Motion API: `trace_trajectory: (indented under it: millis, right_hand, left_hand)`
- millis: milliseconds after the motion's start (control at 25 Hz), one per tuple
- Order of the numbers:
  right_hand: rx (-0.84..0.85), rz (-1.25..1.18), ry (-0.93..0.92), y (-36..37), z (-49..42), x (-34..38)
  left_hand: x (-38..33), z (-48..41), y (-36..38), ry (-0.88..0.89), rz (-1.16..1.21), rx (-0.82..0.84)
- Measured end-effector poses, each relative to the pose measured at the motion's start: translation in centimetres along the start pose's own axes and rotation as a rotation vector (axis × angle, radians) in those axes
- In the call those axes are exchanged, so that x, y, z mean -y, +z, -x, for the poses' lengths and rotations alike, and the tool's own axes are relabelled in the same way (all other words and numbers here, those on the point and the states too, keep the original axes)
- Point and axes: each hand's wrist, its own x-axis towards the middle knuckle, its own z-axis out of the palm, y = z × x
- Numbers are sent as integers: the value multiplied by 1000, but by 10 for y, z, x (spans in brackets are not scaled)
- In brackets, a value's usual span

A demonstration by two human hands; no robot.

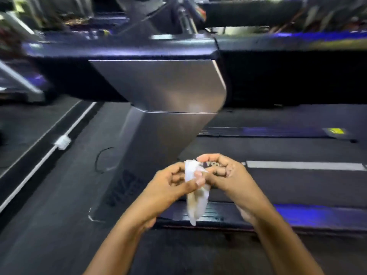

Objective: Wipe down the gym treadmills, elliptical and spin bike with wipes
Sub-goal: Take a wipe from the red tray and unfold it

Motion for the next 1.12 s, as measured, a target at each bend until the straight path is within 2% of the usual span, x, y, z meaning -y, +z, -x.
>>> trace_trajectory:
  millis: [240, 440, 560, 720, 880, 1040, 1120]
  right_hand:
    - [-199, -12, 2, -2, 23, 13]
    - [-237, -14, -25, -5, 36, 17]
    - [-207, 16, -11, -4, 39, 20]
    - [-244, -123, -3, -6, 38, 19]
    - [-132, -275, 145, 8, 42, 2]
    - [-408, -451, 77, 11, 41, -7]
    - [-522, -296, 26, 12, 41, -8]
  left_hand:
    - [-3, -5, -8, -50, 88, -28]
    - [-10, 1, -10, -255, 324, 231]
    - [-10, 4, -5, -271, 307, 246]
    - [-8, 3, -6, -164, 323, 170]
    - [-4, 3, 4, -39, 238, 37]
    - [5, 4, 8, 174, 53, -106]
    - [9, 2, 9, 276, -106, -104]
